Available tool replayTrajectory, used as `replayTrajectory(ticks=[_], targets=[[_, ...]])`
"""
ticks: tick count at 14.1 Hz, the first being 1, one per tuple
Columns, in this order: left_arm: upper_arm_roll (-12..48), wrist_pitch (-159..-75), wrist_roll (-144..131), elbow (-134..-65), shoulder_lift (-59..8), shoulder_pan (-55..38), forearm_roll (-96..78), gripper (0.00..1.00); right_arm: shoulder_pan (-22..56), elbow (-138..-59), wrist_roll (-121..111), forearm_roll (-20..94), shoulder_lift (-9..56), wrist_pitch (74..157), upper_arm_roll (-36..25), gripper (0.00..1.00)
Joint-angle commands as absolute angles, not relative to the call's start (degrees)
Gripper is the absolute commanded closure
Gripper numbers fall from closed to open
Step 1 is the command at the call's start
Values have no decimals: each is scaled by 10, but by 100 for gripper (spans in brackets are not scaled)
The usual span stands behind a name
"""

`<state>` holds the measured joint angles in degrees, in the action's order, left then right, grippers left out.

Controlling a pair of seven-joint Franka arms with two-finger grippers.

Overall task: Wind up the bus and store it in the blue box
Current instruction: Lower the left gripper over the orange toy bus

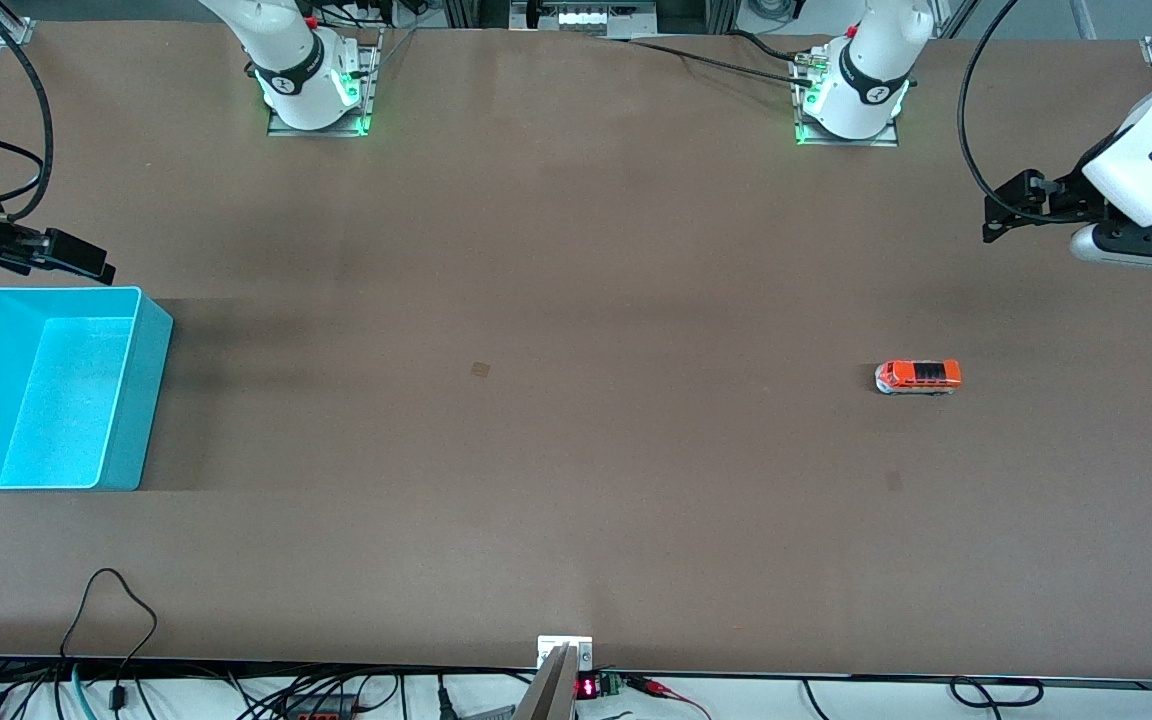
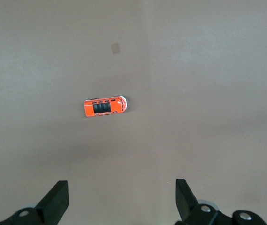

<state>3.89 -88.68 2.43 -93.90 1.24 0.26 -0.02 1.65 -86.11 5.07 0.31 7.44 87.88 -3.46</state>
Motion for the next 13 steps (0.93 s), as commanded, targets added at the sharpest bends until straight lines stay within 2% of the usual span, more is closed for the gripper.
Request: replayTrajectory(ticks=[1, 10, 13], targets=[[41, -881, 24, -930, 8, 5, 7, 0, 13, -868, 59, 0, 63, 876, -32, 0], [40, -861, 20, -931, 7, 8, -19, 0, 13, -867, 59, -1, 64, 880, -32, 0], [41, -801, 21, -927, -8, 0, -25, 0, 13, -867, 59, 1, 68, 882, -32, 0]])
